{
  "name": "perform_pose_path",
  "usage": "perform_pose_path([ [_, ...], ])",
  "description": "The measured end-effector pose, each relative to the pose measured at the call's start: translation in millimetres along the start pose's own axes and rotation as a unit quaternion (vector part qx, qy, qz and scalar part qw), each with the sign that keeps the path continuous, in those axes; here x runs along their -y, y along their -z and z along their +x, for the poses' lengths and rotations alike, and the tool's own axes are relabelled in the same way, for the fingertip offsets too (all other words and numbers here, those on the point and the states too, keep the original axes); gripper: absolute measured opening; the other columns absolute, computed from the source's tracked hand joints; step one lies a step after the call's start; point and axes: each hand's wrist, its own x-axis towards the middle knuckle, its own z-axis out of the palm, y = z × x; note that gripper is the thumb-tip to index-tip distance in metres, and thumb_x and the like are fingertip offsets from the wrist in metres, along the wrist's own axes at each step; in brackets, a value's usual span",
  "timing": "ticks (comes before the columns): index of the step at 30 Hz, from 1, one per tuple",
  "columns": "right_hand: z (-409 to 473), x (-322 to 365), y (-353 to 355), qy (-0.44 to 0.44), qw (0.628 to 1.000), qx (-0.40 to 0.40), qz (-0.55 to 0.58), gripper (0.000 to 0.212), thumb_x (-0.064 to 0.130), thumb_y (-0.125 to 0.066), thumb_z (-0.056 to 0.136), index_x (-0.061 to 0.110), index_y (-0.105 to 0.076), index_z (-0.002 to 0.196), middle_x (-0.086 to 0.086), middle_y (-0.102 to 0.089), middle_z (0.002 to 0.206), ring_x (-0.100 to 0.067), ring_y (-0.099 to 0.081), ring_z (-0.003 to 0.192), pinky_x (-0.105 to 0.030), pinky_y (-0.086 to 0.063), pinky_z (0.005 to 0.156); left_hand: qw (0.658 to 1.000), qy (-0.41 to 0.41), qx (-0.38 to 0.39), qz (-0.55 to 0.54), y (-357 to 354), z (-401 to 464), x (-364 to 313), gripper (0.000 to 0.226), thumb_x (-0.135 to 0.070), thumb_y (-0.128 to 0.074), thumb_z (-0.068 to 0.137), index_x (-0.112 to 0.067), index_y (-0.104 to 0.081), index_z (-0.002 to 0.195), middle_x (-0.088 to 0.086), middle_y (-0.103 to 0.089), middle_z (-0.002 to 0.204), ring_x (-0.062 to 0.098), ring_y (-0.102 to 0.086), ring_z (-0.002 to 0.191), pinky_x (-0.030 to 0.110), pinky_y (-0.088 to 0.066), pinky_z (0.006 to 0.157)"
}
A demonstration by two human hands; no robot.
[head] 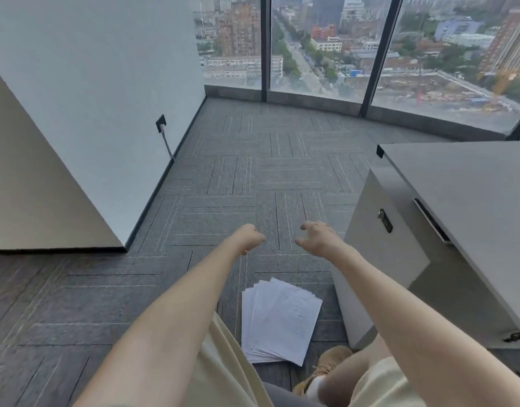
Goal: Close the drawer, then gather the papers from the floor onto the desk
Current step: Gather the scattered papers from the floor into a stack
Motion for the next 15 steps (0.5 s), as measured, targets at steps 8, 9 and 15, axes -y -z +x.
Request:
perform_pose_path([
  [8,100,-51,-79,-0.057,0.993,0.101,0.018,0.054,0.04,-0.053,0.093,0.011,-0.05,0.138,-0.016,-0.05,0.145,-0.034,-0.052,0.127,-0.043,-0.048,0.101,0.996,0.073,0.022,-0.034,-53,108,48,0.023,-0.016,-0.048,0.089,-0.018,-0.037,0.069,0.002,-0.035,0.064,0.018,-0.034,0.058,0.03,-0.036,0.06],
  [9,111,-58,-89,-0.061,0.992,0.107,0.023,0.054,0.041,-0.053,0.092,0.011,-0.051,0.137,-0.016,-0.052,0.143,-0.034,-0.054,0.125,-0.044,-0.049,0.099,0.996,0.082,0.02,-0.039,-58,120,54,0.026,-0.014,-0.047,0.088,-0.019,-0.035,0.066,0.001,-0.033,0.062,0.018,-0.032,0.055,0.031,-0.036,0.061],
  [15,171,-88,-155,-0.069,0.986,0.149,0.037,0.053,0.038,-0.051,0.092,0.008,-0.052,0.136,-0.018,-0.055,0.14,-0.035,-0.054,0.124,-0.042,-0.047,0.096,0.988,0.136,0.018,-0.077,-93,182,99,0.013,-0.017,-0.051,0.088,-0.016,-0.046,0.077,0.002,-0.041,0.068,0.018,-0.04,0.063,0.027,-0.038,0.059],
])
